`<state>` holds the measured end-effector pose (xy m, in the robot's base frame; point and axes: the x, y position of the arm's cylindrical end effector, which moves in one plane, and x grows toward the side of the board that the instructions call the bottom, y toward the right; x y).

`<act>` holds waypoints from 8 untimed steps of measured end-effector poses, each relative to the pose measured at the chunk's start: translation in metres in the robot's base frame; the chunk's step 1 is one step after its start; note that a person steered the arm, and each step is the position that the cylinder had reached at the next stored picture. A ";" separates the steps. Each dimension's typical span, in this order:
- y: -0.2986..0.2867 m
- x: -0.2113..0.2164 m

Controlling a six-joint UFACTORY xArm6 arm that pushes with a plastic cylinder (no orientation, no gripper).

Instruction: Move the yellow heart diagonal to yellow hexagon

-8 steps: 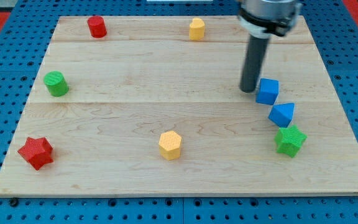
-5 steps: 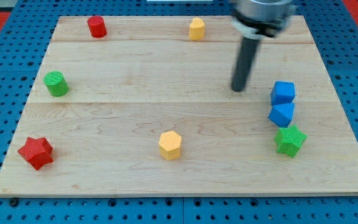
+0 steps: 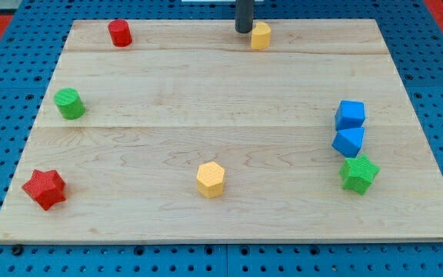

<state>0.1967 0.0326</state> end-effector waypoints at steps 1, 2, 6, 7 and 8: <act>0.033 0.034; 0.078 0.086; 0.111 0.153; 0.085 0.150; 0.027 0.150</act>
